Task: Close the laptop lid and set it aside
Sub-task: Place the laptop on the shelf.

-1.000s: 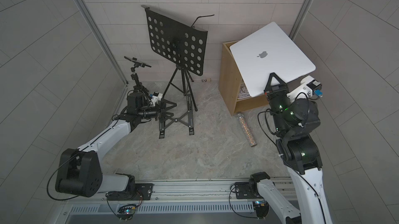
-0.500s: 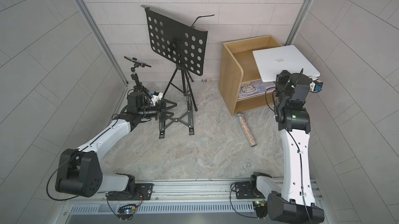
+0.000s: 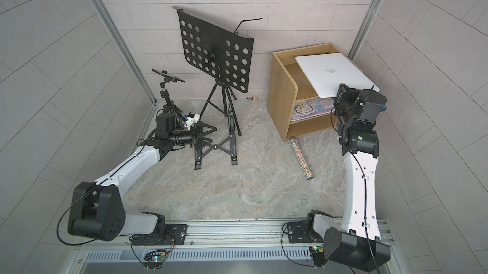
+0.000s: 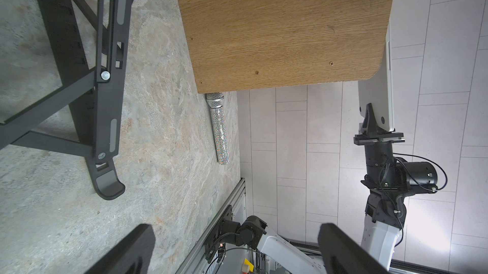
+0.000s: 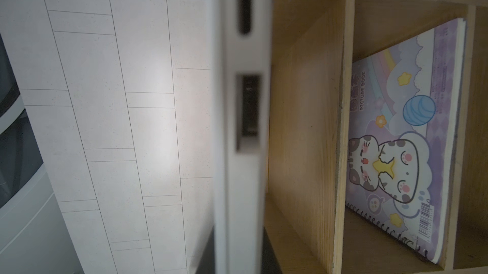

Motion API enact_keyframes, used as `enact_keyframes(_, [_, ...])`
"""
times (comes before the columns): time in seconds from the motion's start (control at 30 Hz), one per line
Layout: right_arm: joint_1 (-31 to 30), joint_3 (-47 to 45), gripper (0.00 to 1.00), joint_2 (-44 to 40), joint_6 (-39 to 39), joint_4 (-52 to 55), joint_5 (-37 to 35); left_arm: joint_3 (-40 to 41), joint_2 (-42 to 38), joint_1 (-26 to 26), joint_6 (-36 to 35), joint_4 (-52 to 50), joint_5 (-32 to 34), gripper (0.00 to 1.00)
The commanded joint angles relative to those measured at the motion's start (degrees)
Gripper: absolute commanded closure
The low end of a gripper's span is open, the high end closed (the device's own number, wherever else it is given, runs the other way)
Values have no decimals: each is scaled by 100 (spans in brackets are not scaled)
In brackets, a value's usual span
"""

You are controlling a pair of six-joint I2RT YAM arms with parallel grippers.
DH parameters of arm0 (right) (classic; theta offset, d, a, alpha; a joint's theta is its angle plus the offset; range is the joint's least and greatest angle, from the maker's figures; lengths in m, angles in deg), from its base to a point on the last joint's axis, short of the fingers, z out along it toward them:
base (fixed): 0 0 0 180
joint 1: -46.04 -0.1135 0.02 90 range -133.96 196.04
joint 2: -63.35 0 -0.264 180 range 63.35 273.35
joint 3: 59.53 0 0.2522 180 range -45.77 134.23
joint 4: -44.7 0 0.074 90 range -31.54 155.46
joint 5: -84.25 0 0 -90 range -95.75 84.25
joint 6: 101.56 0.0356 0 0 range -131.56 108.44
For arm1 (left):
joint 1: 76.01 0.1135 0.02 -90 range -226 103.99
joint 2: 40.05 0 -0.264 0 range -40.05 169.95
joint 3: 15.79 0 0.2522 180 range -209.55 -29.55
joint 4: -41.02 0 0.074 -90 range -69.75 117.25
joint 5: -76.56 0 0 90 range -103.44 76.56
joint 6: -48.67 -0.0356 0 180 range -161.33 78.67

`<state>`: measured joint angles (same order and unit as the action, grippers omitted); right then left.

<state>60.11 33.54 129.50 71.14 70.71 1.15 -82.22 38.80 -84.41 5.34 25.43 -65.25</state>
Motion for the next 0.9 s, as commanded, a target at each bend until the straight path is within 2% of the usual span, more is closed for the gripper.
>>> enact_keyframes(0.0, [116, 88, 100, -19, 111, -1567, 481, -165, 32, -28, -141, -57, -59, 0])
enact_keyframes(0.4, [332, -467, 100, 364, 103, -2452, 1294, -217, 104, -27, -157, -63, -96, 0])
enact_keyframes(0.7, [511, -822, 100, 866, 182, -3496, 2099, -246, 138, -21, -197, -115, -109, 0])
enact_keyframes(0.87, [553, -1094, 100, 1028, 50, -3748, 2236, -271, 149, -25, -245, -184, -104, 0])
